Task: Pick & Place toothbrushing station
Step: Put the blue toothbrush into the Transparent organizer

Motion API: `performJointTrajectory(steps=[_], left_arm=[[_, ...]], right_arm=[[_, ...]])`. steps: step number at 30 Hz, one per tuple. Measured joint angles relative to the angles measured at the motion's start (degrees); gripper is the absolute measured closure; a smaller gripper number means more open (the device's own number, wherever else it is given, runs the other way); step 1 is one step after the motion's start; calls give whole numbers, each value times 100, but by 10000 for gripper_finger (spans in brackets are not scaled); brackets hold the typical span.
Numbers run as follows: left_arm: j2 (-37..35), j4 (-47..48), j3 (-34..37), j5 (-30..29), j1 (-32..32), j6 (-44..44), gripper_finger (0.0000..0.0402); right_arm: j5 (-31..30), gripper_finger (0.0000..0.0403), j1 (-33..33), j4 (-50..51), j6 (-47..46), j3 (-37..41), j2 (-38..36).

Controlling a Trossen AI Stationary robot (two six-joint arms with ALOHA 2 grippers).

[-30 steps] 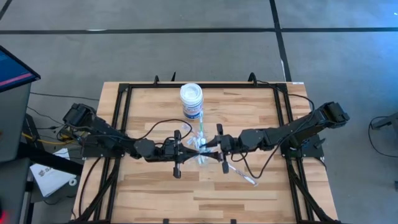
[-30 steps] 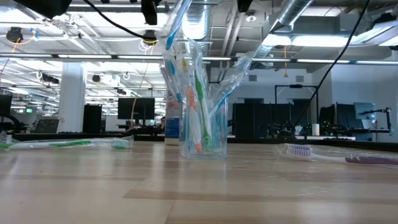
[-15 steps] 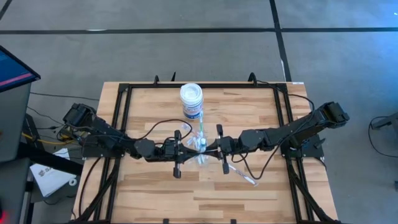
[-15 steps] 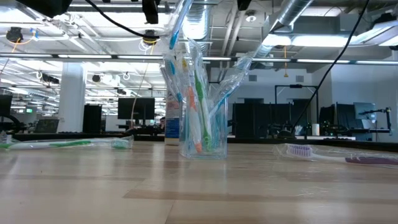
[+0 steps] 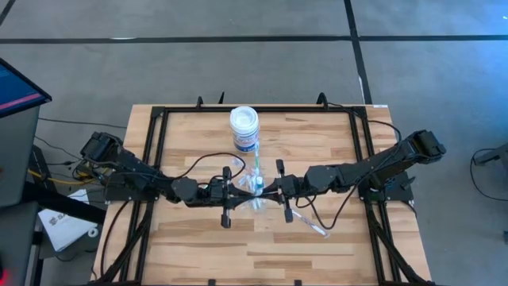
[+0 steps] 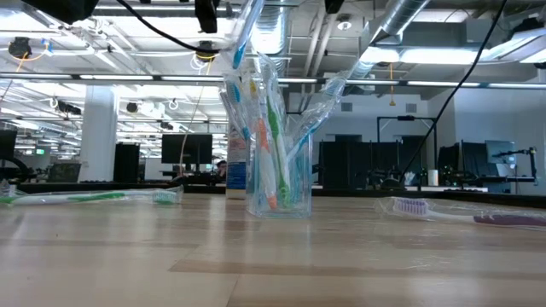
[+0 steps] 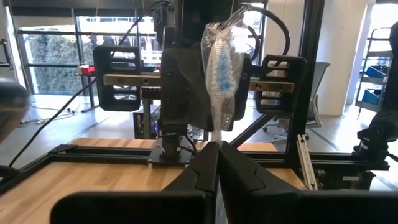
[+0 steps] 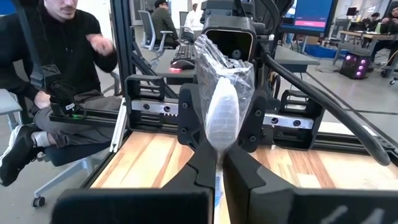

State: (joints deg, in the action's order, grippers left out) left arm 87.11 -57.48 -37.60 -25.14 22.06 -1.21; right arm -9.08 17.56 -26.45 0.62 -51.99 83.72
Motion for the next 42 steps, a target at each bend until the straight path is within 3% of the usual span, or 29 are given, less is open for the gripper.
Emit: performJointTrajectory(steps=[16, 22, 30, 42], left_arm=[[-289, 109, 222, -180, 2, 0, 278], [-786, 106, 579, -180, 121, 158, 273], [-905, 108, 730, -156, 168, 203, 281], [-905, 93, 730, -158, 164, 212, 285]], right_arm=[[18, 402, 4, 425, -20, -10, -153], [-131, 403, -11, 732, -14, 0, -488], [-321, 403, -128, 1593, -210, -7, -1018], [-337, 403, -173, 1812, -412, -1, -498]])
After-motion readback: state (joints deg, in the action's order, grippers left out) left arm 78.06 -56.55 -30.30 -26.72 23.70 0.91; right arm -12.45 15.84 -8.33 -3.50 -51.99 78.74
